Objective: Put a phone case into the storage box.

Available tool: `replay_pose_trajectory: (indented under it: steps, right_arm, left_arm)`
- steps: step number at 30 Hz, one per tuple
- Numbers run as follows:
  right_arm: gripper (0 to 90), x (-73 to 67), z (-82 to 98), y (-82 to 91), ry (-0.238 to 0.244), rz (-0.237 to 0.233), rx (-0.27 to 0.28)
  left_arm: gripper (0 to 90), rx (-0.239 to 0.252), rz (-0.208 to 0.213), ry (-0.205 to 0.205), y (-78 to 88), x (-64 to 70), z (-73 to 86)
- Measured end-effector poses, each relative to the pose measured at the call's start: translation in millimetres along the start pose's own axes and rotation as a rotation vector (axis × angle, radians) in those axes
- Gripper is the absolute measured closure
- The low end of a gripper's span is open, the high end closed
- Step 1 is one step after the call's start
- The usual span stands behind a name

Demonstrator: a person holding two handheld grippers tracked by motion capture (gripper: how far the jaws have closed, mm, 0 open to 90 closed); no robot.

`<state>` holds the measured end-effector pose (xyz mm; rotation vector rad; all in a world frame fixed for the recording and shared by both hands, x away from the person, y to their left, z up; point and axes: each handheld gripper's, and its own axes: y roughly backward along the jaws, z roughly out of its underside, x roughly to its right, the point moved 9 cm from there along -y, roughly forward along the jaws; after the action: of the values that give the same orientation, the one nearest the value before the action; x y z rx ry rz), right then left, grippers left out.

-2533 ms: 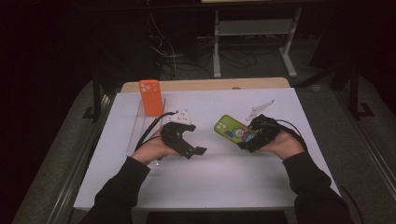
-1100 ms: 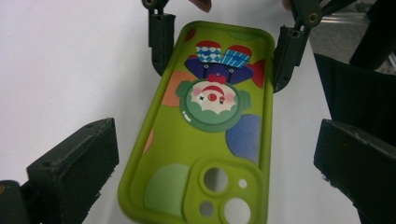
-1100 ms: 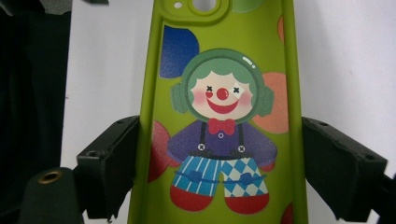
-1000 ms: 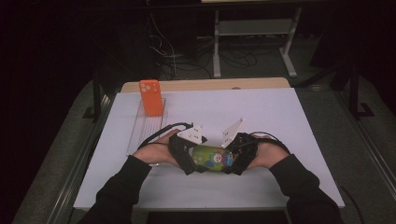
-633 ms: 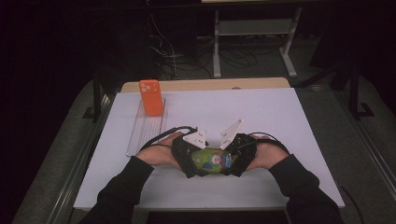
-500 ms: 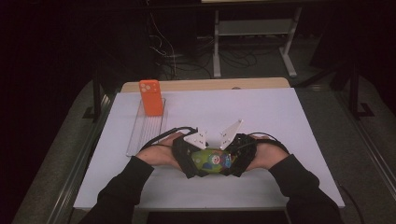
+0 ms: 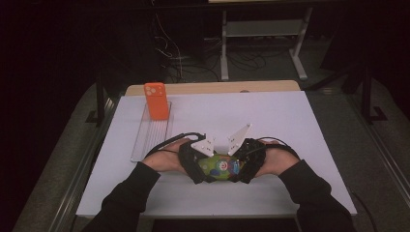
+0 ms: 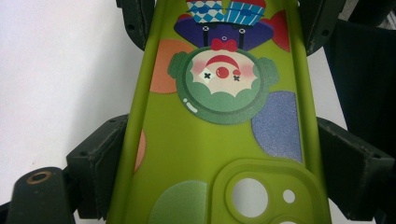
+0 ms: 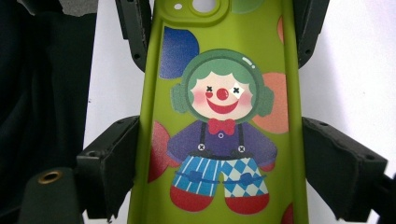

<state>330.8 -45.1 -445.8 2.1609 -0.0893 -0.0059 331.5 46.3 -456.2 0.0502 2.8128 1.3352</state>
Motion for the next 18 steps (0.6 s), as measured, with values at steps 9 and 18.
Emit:
replay_pose_trajectory:
  steps: [9, 18]
  right_arm:
    - [12.7, -5.7, 2.5, -0.7, -0.046, -0.028, 0.013]
    - [0.2, 12.4, 7.6, 8.3, -0.129, 0.05, 0.084]
  left_arm:
    - [15.5, -0.012, 0.044, 0.016, 1.7, -0.1, 0.3]
    - [15.5, 0.007, -0.017, 0.127, 6.4, -10.3, 4.9]
